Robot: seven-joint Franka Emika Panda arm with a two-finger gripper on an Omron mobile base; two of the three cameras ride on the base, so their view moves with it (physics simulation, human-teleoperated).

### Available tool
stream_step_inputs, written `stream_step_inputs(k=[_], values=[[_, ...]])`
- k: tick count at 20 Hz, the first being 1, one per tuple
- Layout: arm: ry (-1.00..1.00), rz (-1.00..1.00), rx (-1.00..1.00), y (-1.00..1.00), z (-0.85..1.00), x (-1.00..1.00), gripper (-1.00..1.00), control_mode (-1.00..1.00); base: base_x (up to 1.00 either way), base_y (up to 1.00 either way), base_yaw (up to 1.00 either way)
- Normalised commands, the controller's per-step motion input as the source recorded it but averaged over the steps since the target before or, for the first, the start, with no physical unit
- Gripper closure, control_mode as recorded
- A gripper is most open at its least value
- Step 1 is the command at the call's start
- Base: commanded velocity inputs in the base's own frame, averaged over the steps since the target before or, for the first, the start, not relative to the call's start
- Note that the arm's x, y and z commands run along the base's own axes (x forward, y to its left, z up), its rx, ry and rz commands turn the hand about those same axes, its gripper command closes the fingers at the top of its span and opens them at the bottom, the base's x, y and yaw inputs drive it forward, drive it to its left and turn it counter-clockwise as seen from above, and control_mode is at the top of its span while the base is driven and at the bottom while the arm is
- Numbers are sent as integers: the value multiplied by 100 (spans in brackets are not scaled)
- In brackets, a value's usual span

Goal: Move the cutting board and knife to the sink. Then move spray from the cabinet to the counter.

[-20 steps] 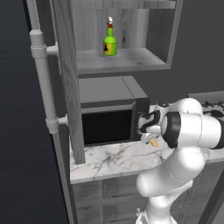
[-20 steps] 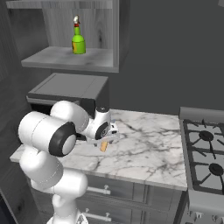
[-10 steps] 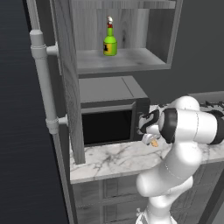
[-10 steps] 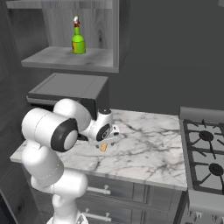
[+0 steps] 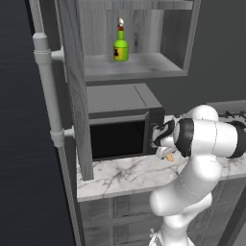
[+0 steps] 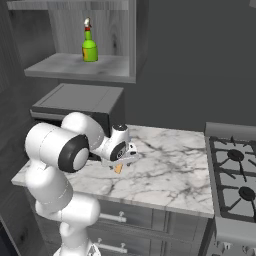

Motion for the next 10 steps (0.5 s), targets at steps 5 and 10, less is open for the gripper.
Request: stream_step_inputs(k=[5, 10], values=[[0, -2, 0, 0, -16, 0, 100, -100, 0, 0, 0], [0, -3, 0, -2, -20, -3, 100, -100, 0, 0, 0]])
